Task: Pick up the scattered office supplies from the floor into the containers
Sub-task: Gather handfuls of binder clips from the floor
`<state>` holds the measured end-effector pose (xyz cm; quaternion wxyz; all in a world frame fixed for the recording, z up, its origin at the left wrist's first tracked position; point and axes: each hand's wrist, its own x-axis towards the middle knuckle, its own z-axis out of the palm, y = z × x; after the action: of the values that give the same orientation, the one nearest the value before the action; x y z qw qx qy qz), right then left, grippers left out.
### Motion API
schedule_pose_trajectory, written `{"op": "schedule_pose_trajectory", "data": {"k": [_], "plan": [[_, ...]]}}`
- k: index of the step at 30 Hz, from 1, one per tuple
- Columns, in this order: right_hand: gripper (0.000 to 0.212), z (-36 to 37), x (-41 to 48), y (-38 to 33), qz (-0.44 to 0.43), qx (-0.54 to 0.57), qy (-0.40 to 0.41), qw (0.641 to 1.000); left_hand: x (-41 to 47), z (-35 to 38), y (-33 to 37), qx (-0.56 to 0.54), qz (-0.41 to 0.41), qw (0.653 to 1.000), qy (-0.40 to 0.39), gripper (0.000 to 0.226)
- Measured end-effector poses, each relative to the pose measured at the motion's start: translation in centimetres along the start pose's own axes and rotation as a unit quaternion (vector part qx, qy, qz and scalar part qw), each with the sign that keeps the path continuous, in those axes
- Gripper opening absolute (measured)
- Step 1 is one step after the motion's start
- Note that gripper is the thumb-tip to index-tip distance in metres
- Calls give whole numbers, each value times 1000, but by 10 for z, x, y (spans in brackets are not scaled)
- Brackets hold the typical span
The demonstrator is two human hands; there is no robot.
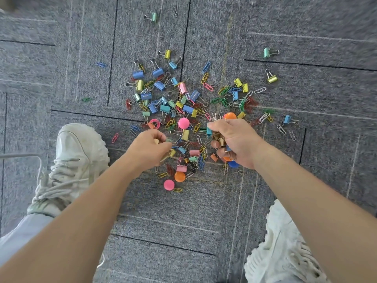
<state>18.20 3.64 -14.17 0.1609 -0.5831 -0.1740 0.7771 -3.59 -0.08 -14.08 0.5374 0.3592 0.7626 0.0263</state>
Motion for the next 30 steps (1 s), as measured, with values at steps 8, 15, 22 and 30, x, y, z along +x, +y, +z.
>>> {"op": "schedule_pose_trajectory", "data": {"k": [8, 15, 22, 30], "plan": [[19, 2, -7, 2, 57, 32, -69, 995, -6, 0, 1, -160, -80, 984, 13, 14], [20, 12, -4, 2, 51, 36, -109, 992, -8, -6, -8, -252, -109, 961, -28, 22], [22, 36, 6, 3, -36, -202, 9, 979, -7, 1, -19, -96, -65, 993, 5, 12], [31, 55, 18, 16, -253, -634, 128, 719, -9, 21, -16, 13, -61, 991, 118, 38]]}}
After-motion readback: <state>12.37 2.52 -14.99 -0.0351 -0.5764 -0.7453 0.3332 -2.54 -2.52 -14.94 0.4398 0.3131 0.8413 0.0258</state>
